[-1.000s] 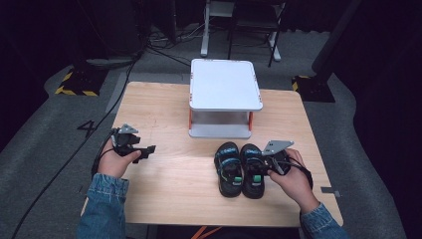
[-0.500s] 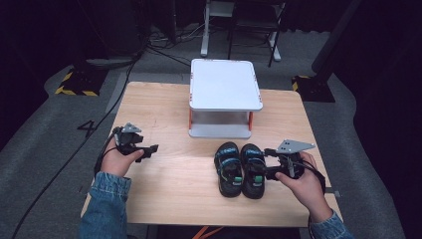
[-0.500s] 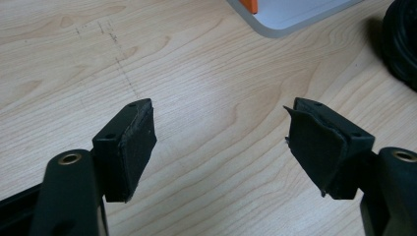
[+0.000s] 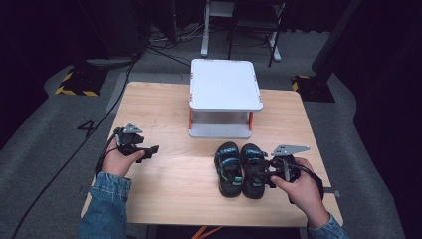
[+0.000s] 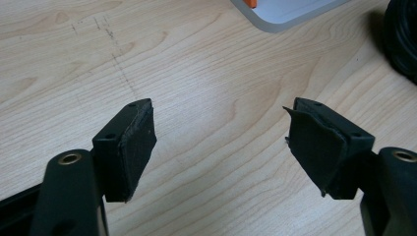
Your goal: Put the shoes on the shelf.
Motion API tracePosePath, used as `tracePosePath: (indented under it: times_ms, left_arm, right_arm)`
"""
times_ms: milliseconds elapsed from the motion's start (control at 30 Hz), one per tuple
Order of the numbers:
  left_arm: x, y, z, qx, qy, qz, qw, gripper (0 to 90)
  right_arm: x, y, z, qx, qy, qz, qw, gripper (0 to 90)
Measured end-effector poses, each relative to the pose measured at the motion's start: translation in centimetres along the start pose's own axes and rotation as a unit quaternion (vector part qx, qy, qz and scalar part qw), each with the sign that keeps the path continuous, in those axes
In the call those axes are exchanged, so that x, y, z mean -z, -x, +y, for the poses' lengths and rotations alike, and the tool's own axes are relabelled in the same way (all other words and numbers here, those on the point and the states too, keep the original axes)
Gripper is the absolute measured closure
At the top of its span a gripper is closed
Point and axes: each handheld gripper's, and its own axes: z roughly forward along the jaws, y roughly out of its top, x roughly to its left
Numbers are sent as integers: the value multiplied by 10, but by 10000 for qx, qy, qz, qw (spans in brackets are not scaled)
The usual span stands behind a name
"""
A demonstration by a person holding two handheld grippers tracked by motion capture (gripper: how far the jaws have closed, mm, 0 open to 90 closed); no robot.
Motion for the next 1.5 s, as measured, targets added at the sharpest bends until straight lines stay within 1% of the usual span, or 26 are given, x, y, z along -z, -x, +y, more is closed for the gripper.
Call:
tracePosePath:
  times_ms: [67, 100, 133, 167, 267, 367, 400, 433, 467, 533, 567, 600, 633, 667, 733, 800, 867, 933, 1000, 1033, 1100, 1200, 1233, 1300, 1400, 1500]
  left_arm:
    - [0, 0, -1, 18, -7, -21, 10000, 267]
    - [0, 0, -1, 13, -14, -36, 10000, 267]
    - [0, 0, -2, 32, -32, -23, 10000, 267]
    - [-1, 0, -2, 17, -54, 1, 10000, 267]
    - [-2, 0, -3, 13, -82, 11, 10000, 267]
    - [-2, 0, -4, 4, -82, 12, 10000, 267]
    - [-2, 0, -4, 14, -82, 23, 10000, 267]
    - [-2, 0, -5, 32, -89, 25, 10000, 268]
    - [-1, 0, -5, 39, -86, 28, 10000, 267]
    - [0, -1, -6, 37, -93, 39, 9999, 267]
    - [1, -1, -6, 41, -91, 56, 9999, 267]
    - [2, -2, -7, 36, -78, 82, 9999, 267]
    - [2, -3, -7, 50, -72, 99, 9999, 268]
    - [3, -3, -7, 50, -69, 125, 9999, 267]
    - [3, -3, -8, 60, -87, 120, 9999, 267]
    - [2, -2, -8, 52, -104, 80, 9999, 267]
    - [1, -1, -8, 25, -117, 85, 9999, 267]
    - [1, -1, -8, 22, -119, 85, 9999, 267]
    - [1, -1, -8, 35, -134, 102, 9999, 267]
    - [1, -2, -8, 42, -133, 105, 9998, 267]
    - [0, -2, -8, 10, -151, 113, 9998, 267]
    - [-1, 0, -8, 43, -145, 93, 9998, 267]
    - [-1, 0, -8, 43, -142, 98, 9998, 267]
    - [-1, -1, -9, 33, -149, 93, 9998, 267]
    - [-1, -1, -9, 4, -168, 74, 9998, 267]
    - [-2, -1, -9, 38, -152, 70, 9999, 267]
  right_arm:
    - [-4, -2, -1, 76, -109, 32, 9999, 397]
    - [-6, -2, -1, 127, -80, 84, 9999, 395]
    - [-9, -3, -2, 96, -81, 99, 9999, 395]
    - [-11, -3, -2, 23, -149, 112, 9998, 394]
    - [-16, -4, -4, -156, -148, 85, 9997, 386]
    - [-24, -7, -5, -472, -176, 74, 9987, 386]
    - [-27, -8, -5, -527, -172, 41, 9985, 389]
    - [-29, -10, -5, -605, -113, 8, 9981, 399]
    - [-31, -11, -4, -634, -103, 0, 9979, 398]
    - [-33, -14, -3, -632, -105, -93, 9979, 399]
    - [-34, -16, -3, -592, -113, -164, 9980, 403]
    - [-34, -19, -3, -574, -149, -256, 9979, 410]
    - [-34, -22, -3, -556, -278, -416, 9972, 415]
    - [-33, -24, -4, -506, -336, -549, 9966, 411]
    - [-33, -27, -4, -430, -364, -713, 9959, 409]
    - [-38, -27, -5, -401, -382, -773, 9955, 408]
    - [-48, -26, -9, -413, -492, -820, 9946, 377]
    - [-56, -24, -13, -502, -647, -743, 9939, 378]
    - [-55, -24, -12, -433, -680, -716, 9942, 505]
    - [-53, -23, -11, -338, -729, -767, 9938, 557]
    - [-52, -22, -10, -278, -765, -812, 9934, 619]
    - [-52, -20, -10, -263, -777, -881, 9927, 701]
    - [-52, -20, -10, -281, -775, -926, 9923, 721]
    - [-51, -19, -9, -482, -810, -937, 9911, 749]
    - [-51, -17, -8, -576, -832, -901, 9908, 781]
    - [-51, -16, -8, -654, -850, -895, 9902, 810]
